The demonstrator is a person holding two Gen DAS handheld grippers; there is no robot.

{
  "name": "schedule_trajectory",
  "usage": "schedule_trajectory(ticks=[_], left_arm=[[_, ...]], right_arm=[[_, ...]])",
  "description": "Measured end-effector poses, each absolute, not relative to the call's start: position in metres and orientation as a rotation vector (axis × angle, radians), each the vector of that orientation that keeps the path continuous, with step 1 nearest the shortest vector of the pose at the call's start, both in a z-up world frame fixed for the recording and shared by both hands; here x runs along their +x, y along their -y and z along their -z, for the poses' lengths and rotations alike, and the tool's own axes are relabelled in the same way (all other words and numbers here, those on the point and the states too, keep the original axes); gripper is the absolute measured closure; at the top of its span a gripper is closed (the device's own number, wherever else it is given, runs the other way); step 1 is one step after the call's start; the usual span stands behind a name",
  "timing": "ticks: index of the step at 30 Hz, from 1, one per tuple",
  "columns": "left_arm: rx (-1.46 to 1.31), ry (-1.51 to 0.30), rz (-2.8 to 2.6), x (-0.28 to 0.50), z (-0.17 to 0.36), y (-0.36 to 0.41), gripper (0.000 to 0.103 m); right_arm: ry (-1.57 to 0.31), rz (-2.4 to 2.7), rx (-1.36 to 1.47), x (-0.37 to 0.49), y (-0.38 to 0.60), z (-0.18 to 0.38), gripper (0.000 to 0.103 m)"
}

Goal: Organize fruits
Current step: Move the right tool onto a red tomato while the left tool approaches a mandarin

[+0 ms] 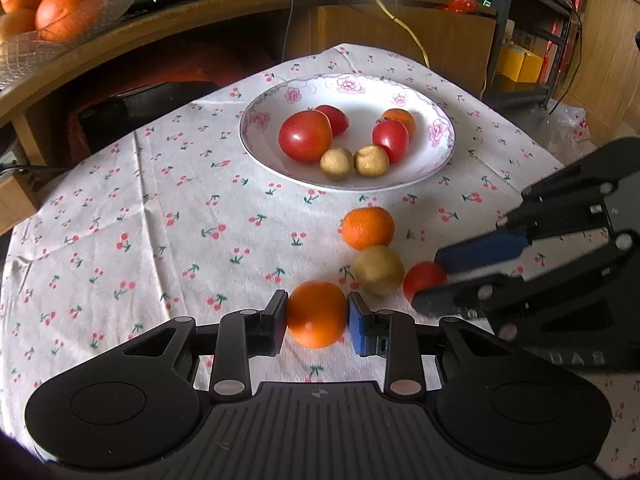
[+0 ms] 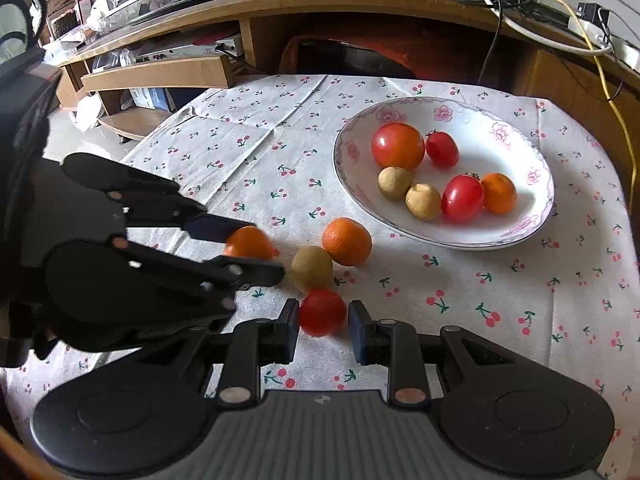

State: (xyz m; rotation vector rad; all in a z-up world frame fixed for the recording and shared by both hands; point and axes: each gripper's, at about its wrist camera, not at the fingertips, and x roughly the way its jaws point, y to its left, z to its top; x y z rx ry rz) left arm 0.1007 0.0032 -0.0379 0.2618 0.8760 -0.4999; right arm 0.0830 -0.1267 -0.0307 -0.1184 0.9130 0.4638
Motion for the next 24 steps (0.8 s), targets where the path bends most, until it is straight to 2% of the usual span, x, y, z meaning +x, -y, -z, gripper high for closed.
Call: schedule_trajectory(ticks=[19,21,24], left_arm=[[0.282,-0.956,0.541,0.047,0.038,-0.001,0.063],[0.282,-0.955,0.541,0.047,0.039,0.000,0.059],[0.290,-0.945,0.541,0.045,0.039,0.001,0.058]], right_arm=[[-0.953,-0.444,-0.127,0.044,0.135,0.032,0.079],[-0.952,-0.443,-0.115,0.046,0.134,0.033,0.079],[-0.944,-0.450,-0.126,0.048,0.131,0.035,0.079]])
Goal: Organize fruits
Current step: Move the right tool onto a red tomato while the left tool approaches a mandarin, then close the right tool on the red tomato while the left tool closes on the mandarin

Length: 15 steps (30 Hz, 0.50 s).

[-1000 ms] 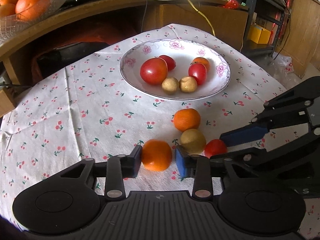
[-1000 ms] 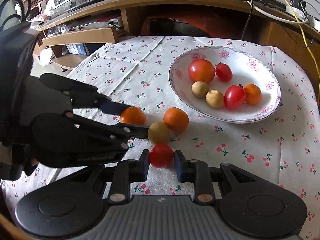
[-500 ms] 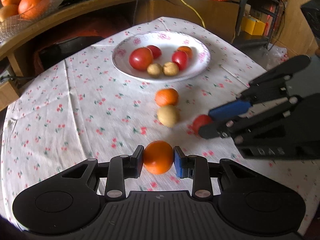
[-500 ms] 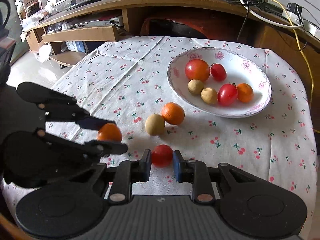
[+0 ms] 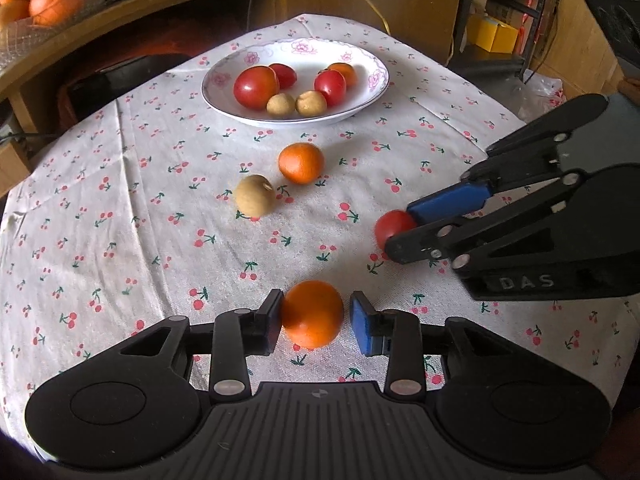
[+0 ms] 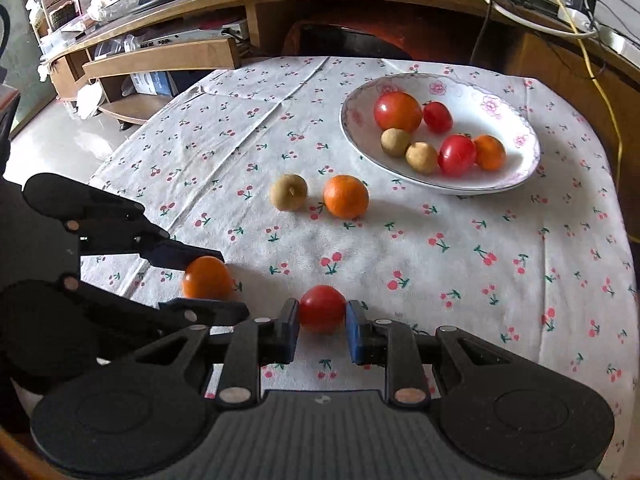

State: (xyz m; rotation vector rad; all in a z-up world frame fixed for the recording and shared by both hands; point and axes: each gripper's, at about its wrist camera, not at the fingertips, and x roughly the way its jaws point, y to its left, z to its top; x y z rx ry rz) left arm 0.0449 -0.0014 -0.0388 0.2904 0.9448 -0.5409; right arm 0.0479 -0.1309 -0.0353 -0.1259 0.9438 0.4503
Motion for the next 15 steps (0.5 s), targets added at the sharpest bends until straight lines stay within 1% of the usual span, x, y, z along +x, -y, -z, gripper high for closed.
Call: schedule_trajectory(ticks=[1,3,6,10,12,15], left_arm=[[0.289,-0.944,0.541,0.0450,0.0389,0.0011,0.057],[0.288,-0.942,0.536,0.0457,0.0393,0.0000,0.050],[0.286,-0.941,0.532,0.0462,0.0399,-0.0025,0.042],[0.281,-0.950,0.535,0.0470,0.0407,-0.0039,0.035],[0.289,-0.949,0.543,0.0456,0.0413,-0.0019,0.030],[0.299,-0.941,0.549,0.0471,0.0421,0.0025,0.030]], right_arm=[[-0.951,-0.458,-0.128,0.0486,0.1297,0.0366,0.078],[-0.964,-0.466,-0.135,0.0494,0.1273,0.0396,0.078],[-0.962,-0.466,-0.146,0.0500,0.1261,0.0409,0.078],[-0.963,-0.474,-0.128,0.0534,0.1279,0.0414,0.076],[-0.964,-0.481,-0.135,0.0535,0.1267,0.0412,0.075],[-0.967,-0.478,-0.142,0.0537,0.1251,0.0409,0.074]])
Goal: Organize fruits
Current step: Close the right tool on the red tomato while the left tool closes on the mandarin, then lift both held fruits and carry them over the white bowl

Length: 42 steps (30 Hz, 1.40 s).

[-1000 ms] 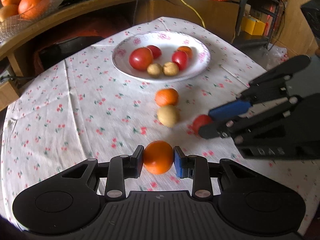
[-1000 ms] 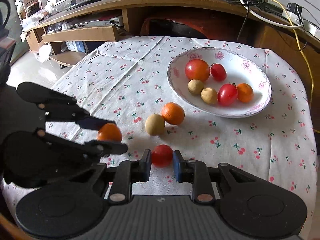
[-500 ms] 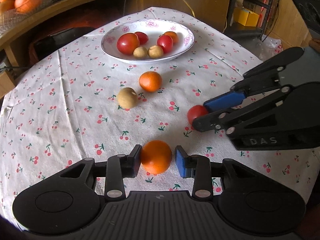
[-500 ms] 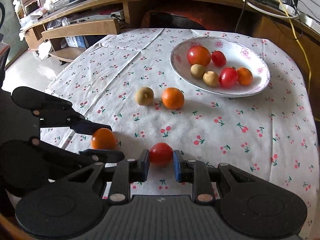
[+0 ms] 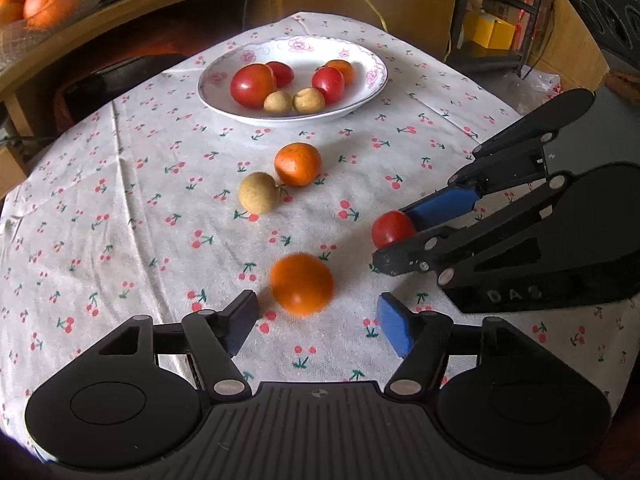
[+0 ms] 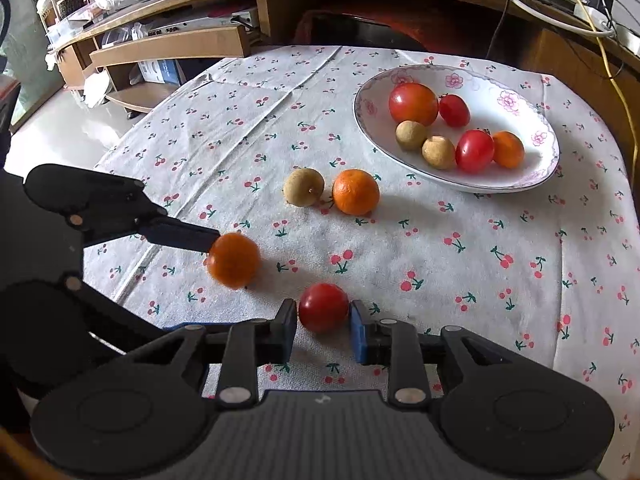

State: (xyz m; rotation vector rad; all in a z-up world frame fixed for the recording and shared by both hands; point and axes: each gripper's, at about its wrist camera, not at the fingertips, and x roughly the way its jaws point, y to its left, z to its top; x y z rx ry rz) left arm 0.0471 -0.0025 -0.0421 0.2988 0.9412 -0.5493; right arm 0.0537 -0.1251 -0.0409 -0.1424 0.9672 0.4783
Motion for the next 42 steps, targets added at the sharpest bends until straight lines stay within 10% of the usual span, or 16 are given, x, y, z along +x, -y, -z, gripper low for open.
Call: schedule_trajectory(ticks=[20,42], left_arm=[[0.271,-0.939,0.519,0.055,0.037,-0.004,0.060],[0.311,-0.853,0.457,0.047,0.009,0.016,0.060]], right_arm=[[-0.975,-0.467,-0.135,0.056,0.130,0.037,0.076],[-0.888,-0.382,-0.128,0.053,0.138,0.004,0.076]])
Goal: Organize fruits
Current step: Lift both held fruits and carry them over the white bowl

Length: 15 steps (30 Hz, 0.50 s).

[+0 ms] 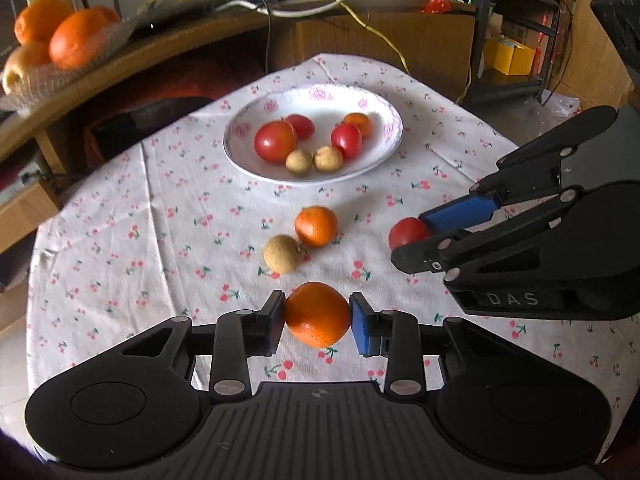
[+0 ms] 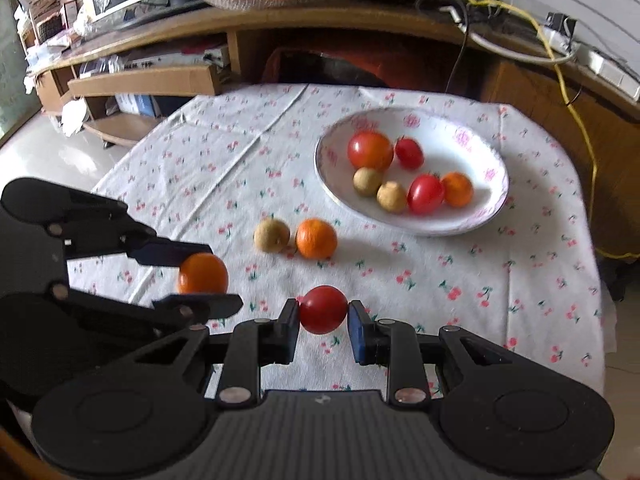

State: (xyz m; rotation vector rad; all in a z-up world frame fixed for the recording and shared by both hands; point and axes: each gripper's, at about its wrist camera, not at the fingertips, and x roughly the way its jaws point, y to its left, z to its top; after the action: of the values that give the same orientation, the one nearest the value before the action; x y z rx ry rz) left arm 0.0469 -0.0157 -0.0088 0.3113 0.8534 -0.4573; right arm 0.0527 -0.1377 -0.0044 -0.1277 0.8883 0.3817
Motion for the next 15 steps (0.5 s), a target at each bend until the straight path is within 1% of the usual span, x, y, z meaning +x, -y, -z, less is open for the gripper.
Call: schedule_trajectory(ticks=[7,15], left_arm=[[0.316,-0.791,0.465,0.047,-0.014,0.024,0.060],[0.278,-0.783,0.451,0.074,-0.014,0.025,0.060]], right_arm=[[-0.850,-0.344,-0.092,0.050,0.151,-0.010,0.076],[-0.830,-0.323,-0.070,0.071,0.154,-0.014,0.076]])
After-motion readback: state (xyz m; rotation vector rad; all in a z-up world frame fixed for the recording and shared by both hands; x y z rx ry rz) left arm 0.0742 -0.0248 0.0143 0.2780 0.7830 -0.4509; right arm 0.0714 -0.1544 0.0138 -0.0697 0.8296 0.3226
